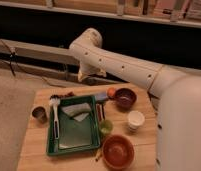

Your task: Place brush in paper cup

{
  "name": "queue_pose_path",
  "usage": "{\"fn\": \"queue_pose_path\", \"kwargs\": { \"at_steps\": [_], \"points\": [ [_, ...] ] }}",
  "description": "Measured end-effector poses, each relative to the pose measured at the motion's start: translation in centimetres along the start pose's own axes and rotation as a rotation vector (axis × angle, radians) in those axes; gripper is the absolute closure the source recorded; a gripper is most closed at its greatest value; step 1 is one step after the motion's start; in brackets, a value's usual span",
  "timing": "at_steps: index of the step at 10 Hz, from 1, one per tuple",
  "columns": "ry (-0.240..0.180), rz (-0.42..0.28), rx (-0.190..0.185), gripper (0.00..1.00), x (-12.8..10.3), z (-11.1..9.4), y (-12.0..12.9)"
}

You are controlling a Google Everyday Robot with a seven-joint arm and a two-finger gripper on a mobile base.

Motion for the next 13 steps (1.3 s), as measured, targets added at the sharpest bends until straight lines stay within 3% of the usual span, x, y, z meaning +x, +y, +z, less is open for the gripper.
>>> {"fn": "queue_pose_path", "kwargs": {
  "at_steps": [3, 7, 9, 13],
  "points": [
    [0.006, -0.056, 0.011, 0.20, 0.4, 0.7, -0.5],
    [-0.019, -0.137, 0.061, 0.20, 0.9, 4.3, -5.4],
    [-0.028, -0.174, 0.079, 0.20, 0.8, 6.0, -6.5],
    [-0.041, -0.229, 0.098, 0.20, -0.4, 7.3, -7.9]
  ]
}}
